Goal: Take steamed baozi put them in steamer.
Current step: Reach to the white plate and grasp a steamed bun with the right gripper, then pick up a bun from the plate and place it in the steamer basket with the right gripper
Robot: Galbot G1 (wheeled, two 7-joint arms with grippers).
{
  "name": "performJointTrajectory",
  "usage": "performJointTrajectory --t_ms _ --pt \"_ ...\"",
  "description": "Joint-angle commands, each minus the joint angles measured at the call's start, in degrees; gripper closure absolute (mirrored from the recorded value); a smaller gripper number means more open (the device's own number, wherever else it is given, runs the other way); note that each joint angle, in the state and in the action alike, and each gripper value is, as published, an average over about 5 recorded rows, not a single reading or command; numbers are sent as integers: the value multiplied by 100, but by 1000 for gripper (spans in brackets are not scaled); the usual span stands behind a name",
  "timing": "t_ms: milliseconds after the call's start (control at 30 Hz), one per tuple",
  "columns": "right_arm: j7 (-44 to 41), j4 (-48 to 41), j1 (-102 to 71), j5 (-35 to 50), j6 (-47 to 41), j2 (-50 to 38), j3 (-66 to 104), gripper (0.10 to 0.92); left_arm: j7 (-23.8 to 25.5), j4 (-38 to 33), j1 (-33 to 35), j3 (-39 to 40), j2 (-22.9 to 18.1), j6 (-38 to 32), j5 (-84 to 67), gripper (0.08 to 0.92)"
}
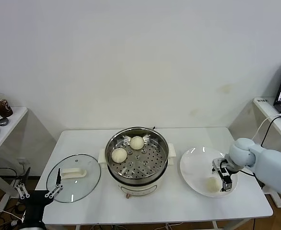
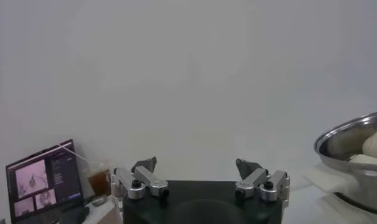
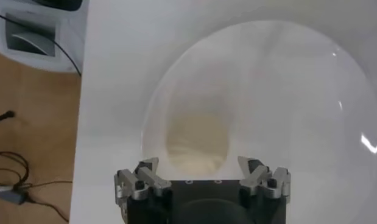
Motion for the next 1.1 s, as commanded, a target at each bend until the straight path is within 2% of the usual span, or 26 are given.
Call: performJointTrajectory --t_ms 33,167,500,833,1100 --pt "132 -220 -335 -102 14 251 241 216 -5 11 6 -22 4 -2 -3 177" --pt "126 -266 -301 -123 2 288 225 257 -14 34 -6 -39 -5 -22 27 177" --pt "-32 -244 124 73 12 216 49 480 -18 41 -15 -43 0 -33 27 177" --pt "-580 80 2230 1118 16 25 -375 499 -10 -7 -63 -35 38 -24 3 177" --pt "-624 13 4682 2084 424 1056 -1554 499 6 -18 -174 -13 104 0 -37 177"
